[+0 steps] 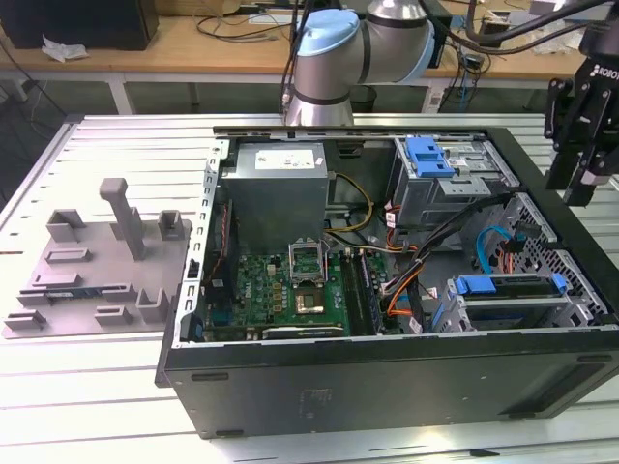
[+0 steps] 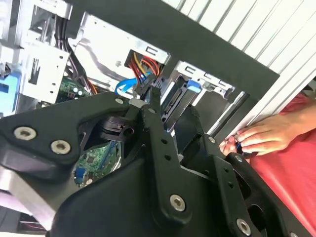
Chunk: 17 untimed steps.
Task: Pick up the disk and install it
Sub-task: 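Insert the first disk wire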
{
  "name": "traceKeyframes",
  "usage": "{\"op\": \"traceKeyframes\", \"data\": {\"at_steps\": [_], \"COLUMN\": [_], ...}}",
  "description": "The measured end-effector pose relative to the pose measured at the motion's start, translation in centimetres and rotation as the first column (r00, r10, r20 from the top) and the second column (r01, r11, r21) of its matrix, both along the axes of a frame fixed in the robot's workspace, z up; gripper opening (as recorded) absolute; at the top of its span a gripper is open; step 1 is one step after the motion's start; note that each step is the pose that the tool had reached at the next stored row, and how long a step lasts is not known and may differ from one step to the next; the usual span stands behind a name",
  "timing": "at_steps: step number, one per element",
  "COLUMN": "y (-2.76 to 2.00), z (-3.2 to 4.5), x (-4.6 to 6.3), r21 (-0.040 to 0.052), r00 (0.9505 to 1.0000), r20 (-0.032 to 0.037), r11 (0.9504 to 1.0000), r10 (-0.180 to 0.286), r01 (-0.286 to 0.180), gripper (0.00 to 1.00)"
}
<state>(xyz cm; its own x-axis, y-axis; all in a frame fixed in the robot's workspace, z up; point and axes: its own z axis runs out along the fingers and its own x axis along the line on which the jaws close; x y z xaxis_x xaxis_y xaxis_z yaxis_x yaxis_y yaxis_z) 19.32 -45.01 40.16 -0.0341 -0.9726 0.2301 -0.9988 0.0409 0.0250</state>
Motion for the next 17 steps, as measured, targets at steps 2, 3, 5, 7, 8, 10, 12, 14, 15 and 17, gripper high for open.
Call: {"op": "traceKeyframes", "data": {"at_steps": [2, 3, 5, 7, 8, 10, 12, 14, 15, 17], "y": [0.21, 0.25, 0.26, 0.26, 0.28, 0.36, 0.53, 0.66, 0.75, 0.90], "z": [-0.03, -0.08, -0.15, -0.22, -0.34, -0.65, -0.96, -1.11, -1.22, -1.39], "x": [0.2, 0.2, 0.2, 0.2, 0.2, 0.2, 0.2, 0.2, 0.2, 0.2], "r21": [-0.0083, -0.0129, -0.0192, -0.0194, -0.0194, -0.0223, -0.0277, -0.0307, -0.0322, -0.0336], "r00": [1.0000, 1.0000, 0.9992, 0.9983, 0.9964, 0.9930, 0.9907, 0.9897, 0.9890, 0.9877], "r20": [-0.0004, -0.0004, -0.0002, -0.0003, -0.0003, 0.0000, 0.0007, 0.0012, 0.0014, 0.0016], "r11": [1.0000, 0.9999, 0.9990, 0.9981, 0.9963, 0.9928, 0.9903, 0.9893, 0.9885, 0.9871], "r10": [-0.002, -0.008, -0.041, -0.059, -0.084, -0.118, -0.136, -0.143, -0.148, -0.157], "r01": [0.002, 0.008, 0.041, 0.059, 0.084, 0.118, 0.136, 0.143, 0.148, 0.157], "gripper": [0.39, 0.39, 0.39, 0.39, 0.39, 0.39, 0.39, 0.39, 0.39, 0.39]}}
